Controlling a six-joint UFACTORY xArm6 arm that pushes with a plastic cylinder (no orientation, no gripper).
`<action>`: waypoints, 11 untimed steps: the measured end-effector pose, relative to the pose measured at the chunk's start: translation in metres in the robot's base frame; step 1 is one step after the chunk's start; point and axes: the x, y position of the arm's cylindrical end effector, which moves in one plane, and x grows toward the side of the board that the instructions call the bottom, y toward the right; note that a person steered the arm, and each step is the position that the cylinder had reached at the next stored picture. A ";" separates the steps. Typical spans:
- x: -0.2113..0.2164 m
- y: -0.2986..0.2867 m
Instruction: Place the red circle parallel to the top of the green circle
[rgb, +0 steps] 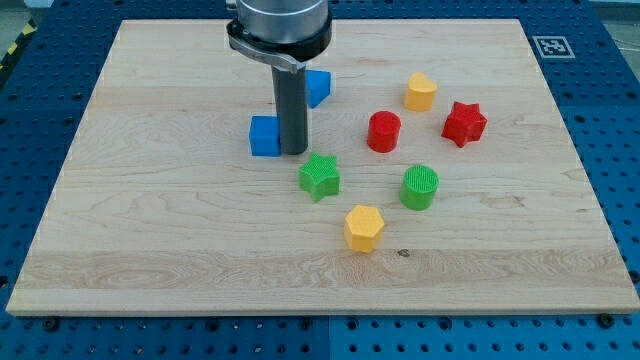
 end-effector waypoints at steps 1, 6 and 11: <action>-0.001 0.000; -0.033 0.099; -0.012 0.121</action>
